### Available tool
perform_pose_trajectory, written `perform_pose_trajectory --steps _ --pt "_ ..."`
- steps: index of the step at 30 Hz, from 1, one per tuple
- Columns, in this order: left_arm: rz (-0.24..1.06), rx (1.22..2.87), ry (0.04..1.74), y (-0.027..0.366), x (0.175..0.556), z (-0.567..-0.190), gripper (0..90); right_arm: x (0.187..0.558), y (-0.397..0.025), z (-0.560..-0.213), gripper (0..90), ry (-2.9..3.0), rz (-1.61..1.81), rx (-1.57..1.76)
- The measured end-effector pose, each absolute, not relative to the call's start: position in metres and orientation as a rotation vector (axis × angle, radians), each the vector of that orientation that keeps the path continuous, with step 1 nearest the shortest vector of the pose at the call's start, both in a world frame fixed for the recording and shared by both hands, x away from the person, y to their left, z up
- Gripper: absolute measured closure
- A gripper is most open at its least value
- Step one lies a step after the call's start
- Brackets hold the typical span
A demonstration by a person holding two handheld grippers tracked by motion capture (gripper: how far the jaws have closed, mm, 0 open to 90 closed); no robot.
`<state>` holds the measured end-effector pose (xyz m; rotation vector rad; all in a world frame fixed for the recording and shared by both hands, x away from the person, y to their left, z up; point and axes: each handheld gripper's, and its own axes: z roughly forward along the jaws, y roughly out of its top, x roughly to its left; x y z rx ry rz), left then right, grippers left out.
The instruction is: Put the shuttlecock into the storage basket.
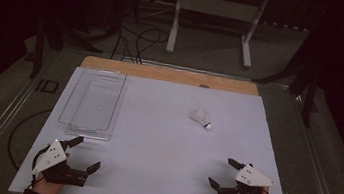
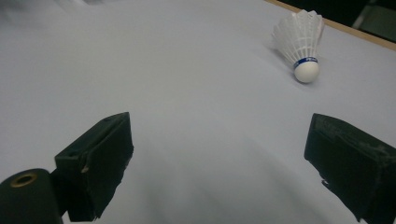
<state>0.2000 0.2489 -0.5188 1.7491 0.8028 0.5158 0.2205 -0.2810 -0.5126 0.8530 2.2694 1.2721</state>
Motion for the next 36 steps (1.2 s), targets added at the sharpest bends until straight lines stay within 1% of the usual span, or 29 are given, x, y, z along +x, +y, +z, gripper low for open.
perform_pose_trajectory --steps 7,20,30,35,36 --pt "0.525 1.745 0.784 0.248 0.199 -0.518 0.0 0.220 -0.285 -0.510 8.0 2.261 1.274 0.864" --pt "0.524 1.747 0.772 0.247 0.200 -0.518 0.0 0.215 -0.279 -0.504 7.8 2.289 1.253 0.833" --pt "0.525 1.741 0.771 0.248 0.199 -0.517 0.0 0.209 -0.274 -0.484 7.6 2.244 1.254 0.813" --pt "0.527 1.738 0.770 0.248 0.198 -0.517 0.0 0.208 -0.274 -0.472 7.6 2.238 1.250 0.819" --pt "0.527 1.738 0.771 0.248 0.199 -0.517 0.0 0.208 -0.272 -0.464 7.6 2.236 1.239 0.801"
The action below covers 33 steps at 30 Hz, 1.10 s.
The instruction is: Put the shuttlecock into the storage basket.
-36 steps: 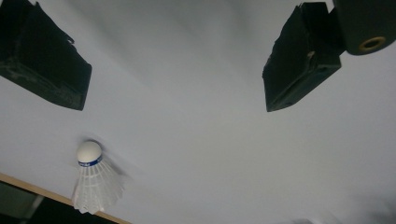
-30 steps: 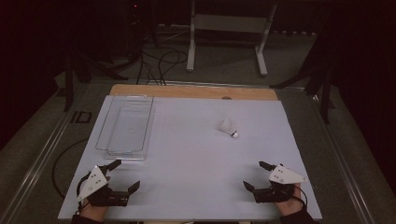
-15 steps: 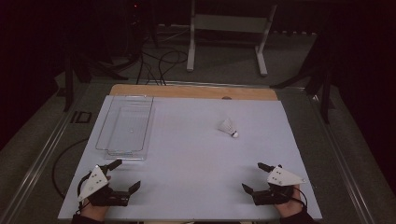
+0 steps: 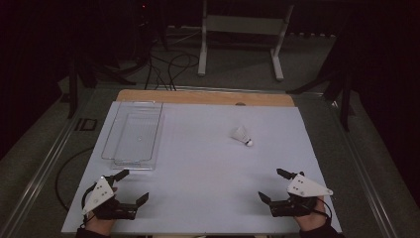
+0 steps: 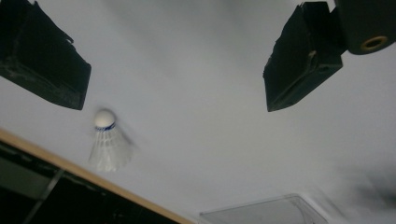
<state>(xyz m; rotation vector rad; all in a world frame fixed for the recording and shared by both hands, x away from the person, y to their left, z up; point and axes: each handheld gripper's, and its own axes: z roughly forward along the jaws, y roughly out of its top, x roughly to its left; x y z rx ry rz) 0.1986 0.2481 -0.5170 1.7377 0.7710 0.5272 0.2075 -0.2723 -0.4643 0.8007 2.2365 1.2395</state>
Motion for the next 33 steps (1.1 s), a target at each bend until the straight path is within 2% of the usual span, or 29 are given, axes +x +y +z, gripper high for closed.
perform_pose_trajectory --steps 14,33 --pt "0.529 1.738 0.767 0.248 0.198 -0.517 0.0 0.217 -0.275 -0.412 7.7 2.190 1.228 0.762" --pt "0.525 1.738 0.765 0.247 0.198 -0.517 0.0 0.245 -0.271 -0.385 7.7 2.194 1.174 0.750"
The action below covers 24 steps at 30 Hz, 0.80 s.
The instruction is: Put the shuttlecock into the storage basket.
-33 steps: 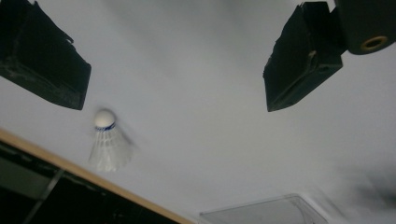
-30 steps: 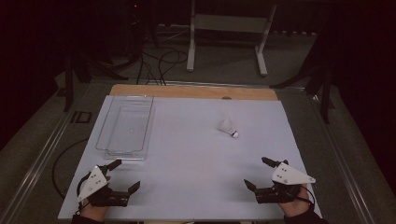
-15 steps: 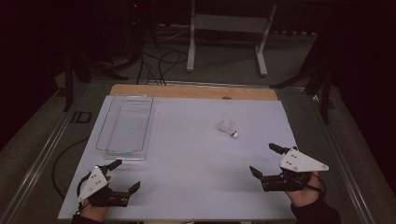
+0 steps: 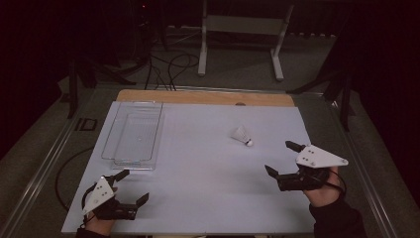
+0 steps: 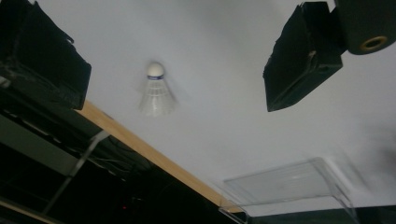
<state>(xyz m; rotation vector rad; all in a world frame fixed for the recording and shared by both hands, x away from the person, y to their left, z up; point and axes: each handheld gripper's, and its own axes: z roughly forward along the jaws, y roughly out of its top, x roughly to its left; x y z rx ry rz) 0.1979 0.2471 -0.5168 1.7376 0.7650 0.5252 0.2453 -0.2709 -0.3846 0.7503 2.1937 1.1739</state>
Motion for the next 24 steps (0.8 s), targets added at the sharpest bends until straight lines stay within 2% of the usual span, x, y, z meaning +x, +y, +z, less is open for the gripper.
perform_pose_trajectory --steps 24 --pt "0.522 1.743 0.764 0.248 0.199 -0.517 0.0 0.297 -0.267 -0.381 7.5 2.281 1.104 0.820"
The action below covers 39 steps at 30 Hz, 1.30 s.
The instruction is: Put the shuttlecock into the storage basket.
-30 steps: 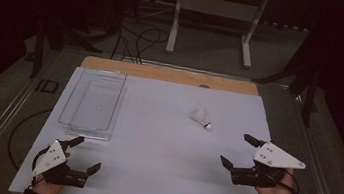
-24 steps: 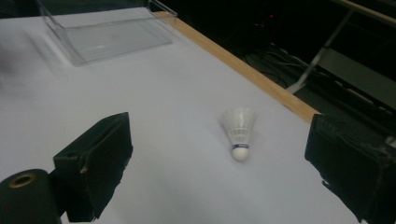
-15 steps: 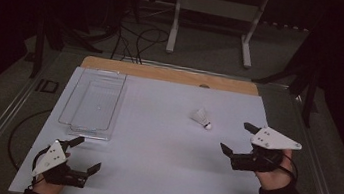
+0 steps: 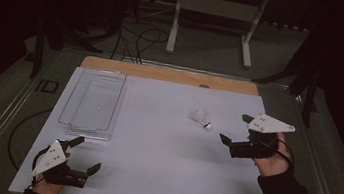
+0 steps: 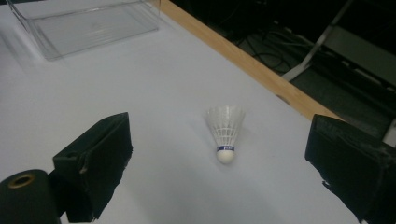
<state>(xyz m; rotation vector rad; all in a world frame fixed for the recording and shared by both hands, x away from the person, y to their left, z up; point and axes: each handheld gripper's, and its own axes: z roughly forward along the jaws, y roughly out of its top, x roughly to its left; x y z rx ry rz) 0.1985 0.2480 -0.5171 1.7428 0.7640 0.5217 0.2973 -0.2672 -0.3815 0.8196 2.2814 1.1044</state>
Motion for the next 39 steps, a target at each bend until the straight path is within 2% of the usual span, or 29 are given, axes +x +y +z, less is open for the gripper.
perform_pose_trajectory --steps 39 --pt "0.520 1.746 0.760 0.248 0.198 -0.517 0.0 0.377 -0.241 -0.423 7.7 2.549 0.810 0.967"
